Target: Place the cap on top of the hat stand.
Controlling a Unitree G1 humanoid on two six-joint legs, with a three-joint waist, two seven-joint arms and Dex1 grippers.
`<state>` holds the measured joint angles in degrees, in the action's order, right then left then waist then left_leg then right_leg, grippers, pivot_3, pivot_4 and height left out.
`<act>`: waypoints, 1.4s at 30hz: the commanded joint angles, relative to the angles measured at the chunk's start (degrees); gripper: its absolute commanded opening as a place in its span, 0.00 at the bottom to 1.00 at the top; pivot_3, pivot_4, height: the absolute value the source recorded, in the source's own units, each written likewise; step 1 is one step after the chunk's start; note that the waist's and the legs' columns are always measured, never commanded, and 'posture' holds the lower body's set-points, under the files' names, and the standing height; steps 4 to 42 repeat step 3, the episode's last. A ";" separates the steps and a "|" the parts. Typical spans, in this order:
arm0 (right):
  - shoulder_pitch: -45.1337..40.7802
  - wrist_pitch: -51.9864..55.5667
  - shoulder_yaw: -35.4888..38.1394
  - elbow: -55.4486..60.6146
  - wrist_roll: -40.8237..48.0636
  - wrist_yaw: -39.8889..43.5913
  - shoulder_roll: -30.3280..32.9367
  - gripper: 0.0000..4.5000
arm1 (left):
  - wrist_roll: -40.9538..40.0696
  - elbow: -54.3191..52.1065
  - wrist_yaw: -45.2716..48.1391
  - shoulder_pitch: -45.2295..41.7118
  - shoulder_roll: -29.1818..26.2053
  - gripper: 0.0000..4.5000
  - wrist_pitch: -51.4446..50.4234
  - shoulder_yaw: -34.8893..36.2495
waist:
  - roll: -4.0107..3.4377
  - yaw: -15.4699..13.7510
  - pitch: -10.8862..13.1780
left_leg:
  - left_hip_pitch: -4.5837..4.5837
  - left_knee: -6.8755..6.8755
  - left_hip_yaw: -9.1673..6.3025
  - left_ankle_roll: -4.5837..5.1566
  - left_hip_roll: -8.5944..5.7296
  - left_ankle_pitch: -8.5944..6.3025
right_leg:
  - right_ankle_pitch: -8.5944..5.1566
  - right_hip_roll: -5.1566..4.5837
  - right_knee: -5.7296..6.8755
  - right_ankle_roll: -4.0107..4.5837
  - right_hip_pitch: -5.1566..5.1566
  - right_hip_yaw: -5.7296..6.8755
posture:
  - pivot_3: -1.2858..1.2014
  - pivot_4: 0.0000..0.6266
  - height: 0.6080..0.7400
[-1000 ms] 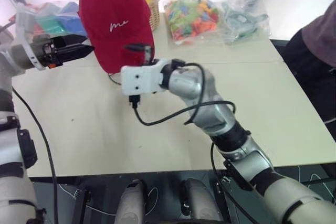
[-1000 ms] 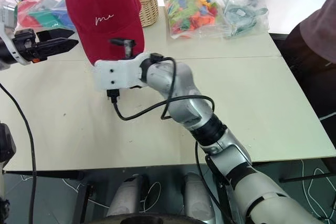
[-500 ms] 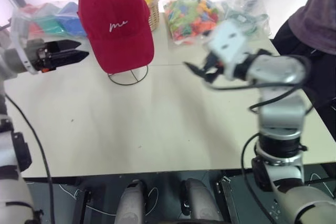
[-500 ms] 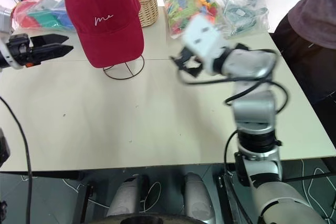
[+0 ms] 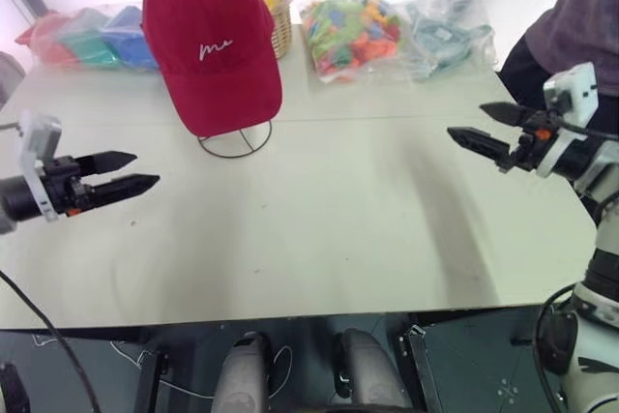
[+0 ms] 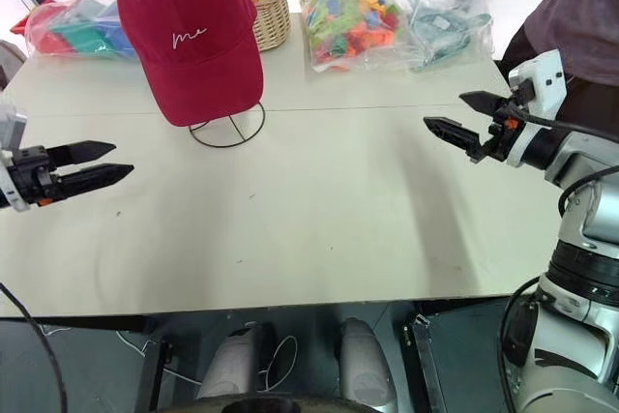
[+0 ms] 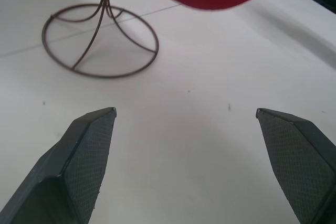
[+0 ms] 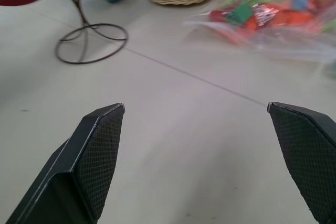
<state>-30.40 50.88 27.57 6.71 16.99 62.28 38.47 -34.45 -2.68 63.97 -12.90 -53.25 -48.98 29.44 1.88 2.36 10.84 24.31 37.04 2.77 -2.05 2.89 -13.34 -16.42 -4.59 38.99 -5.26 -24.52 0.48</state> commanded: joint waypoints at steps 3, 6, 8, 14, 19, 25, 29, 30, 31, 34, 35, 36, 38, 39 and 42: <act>1.46 -0.25 0.60 0.92 6.02 -2.78 1.13 0.99 | -1.34 -5.94 -5.68 3.36 0.87 1.00 0.52 3.55 | 0.00 -0.03 0.00 | 0.00 0.00 0.00 0.00 -0.01 0.00 | 0.00 0.00 0.00 0.00 0.00 0.00 | 0.52 0.24 1.00; 1.46 -0.25 0.60 0.92 6.02 -2.78 1.13 0.99 | -1.34 -5.94 -5.68 3.36 0.87 1.00 0.52 3.55 | 0.00 -0.03 0.00 | 0.00 0.00 0.00 0.00 -0.01 0.00 | 0.00 0.00 0.00 0.00 0.00 0.00 | 0.52 0.24 1.00; 1.46 -0.25 0.60 0.92 6.02 -2.78 1.13 0.99 | -1.34 -5.94 -5.68 3.36 0.87 1.00 0.52 3.55 | 0.00 -0.03 0.00 | 0.00 0.00 0.00 0.00 -0.01 0.00 | 0.00 0.00 0.00 0.00 0.00 0.00 | 0.52 0.24 1.00; 1.46 -0.25 0.60 0.92 6.02 -2.78 1.13 0.99 | -1.34 -5.94 -5.68 3.36 0.87 1.00 0.52 3.55 | 0.00 -0.03 0.00 | 0.00 0.00 0.00 0.00 -0.01 0.00 | 0.00 0.00 0.00 0.00 0.00 0.00 | 0.52 0.24 1.00; 1.46 -0.25 0.60 0.92 6.02 -2.78 1.13 0.99 | -1.34 -5.94 -5.68 3.36 0.87 1.00 0.52 3.55 | 0.00 -0.03 0.00 | 0.00 0.00 0.00 0.00 -0.01 0.00 | 0.00 0.00 0.00 0.00 0.00 0.00 | 0.52 0.24 1.00; 1.46 -0.25 0.60 0.92 6.02 -2.78 1.13 0.99 | -1.34 -5.94 -5.68 3.36 0.87 1.00 0.52 3.55 | 0.00 -0.03 0.00 | 0.00 0.00 0.00 0.00 -0.01 0.00 | 0.00 0.00 0.00 0.00 0.00 0.00 | 0.52 0.24 1.00; 1.46 -0.25 0.60 0.92 6.02 -2.78 1.13 0.99 | -1.34 -5.94 -5.68 3.36 0.87 1.00 0.52 3.55 | 0.00 -0.03 0.00 | 0.00 0.00 0.00 0.00 -0.01 0.00 | 0.00 0.00 0.00 0.00 0.00 0.00 | 0.52 0.24 1.00; 1.46 -0.25 0.60 0.92 6.02 -2.78 1.13 0.99 | -1.34 -5.94 -5.68 3.36 0.87 1.00 0.52 3.55 | 0.00 -0.03 0.00 | 0.00 0.00 0.00 0.00 -0.01 0.00 | 0.00 0.00 0.00 0.00 0.00 0.00 | 0.52 0.24 1.00; 1.46 -0.25 0.60 0.92 6.02 -2.78 1.13 0.99 | -1.34 -5.94 -5.68 3.36 0.87 1.00 0.52 3.55 | 0.00 -0.03 0.00 | 0.00 0.00 0.00 0.00 -0.01 0.00 | 0.00 0.00 0.00 0.00 0.00 0.00 | 0.52 0.24 1.00; 1.46 -0.25 0.60 0.92 6.02 -2.78 1.13 0.99 | -1.34 -5.94 -5.68 3.36 0.87 1.00 0.52 3.55 | 0.00 -0.03 0.00 | 0.00 0.00 0.00 0.00 -0.01 0.00 | 0.00 0.00 0.00 0.00 0.00 0.00 | 0.52 0.24 1.00; 1.46 -0.25 0.60 0.92 6.02 -2.78 1.13 0.99 | -1.34 -5.94 -5.68 3.36 0.87 1.00 0.52 3.55 | 0.00 -0.03 0.00 | 0.00 0.00 0.00 0.00 -0.01 0.00 | 0.00 0.00 0.00 0.00 0.00 0.00 | 0.52 0.24 1.00; 1.46 -0.25 0.60 0.92 6.02 -2.78 1.13 0.99 | -1.34 -5.94 -5.68 3.36 0.87 1.00 0.52 3.55 | 0.00 -0.03 0.00 | 0.00 0.00 0.00 0.00 -0.01 0.00 | 0.00 0.00 0.00 0.00 0.00 0.00 | 0.52 0.24 1.00; 1.46 -0.25 0.60 0.92 6.02 -2.78 1.13 0.99 | -1.34 -5.94 -5.68 3.36 0.87 1.00 0.52 3.55 | 0.00 -0.03 0.00 | 0.00 0.00 0.00 0.00 -0.01 0.00 | 0.00 0.00 0.00 0.00 0.00 0.00 | 0.52 0.24 1.00; 1.46 -0.25 0.60 0.92 6.02 -2.78 1.13 0.99 | -1.34 -5.94 -5.68 3.36 0.87 1.00 0.52 3.55 | 0.00 -0.03 0.00 | 0.00 0.00 0.00 0.00 -0.01 0.00 | 0.00 0.00 0.00 0.00 0.00 0.00 | 0.52 0.24 1.00; 1.46 -0.25 0.60 0.92 6.02 -2.78 1.13 0.99 | -1.34 -5.94 -5.68 3.36 0.87 1.00 0.52 3.55 | 0.00 -0.03 0.00 | 0.00 0.00 0.00 0.00 -0.01 0.00 | 0.00 0.00 0.00 0.00 0.00 0.00 | 0.52 0.24 1.00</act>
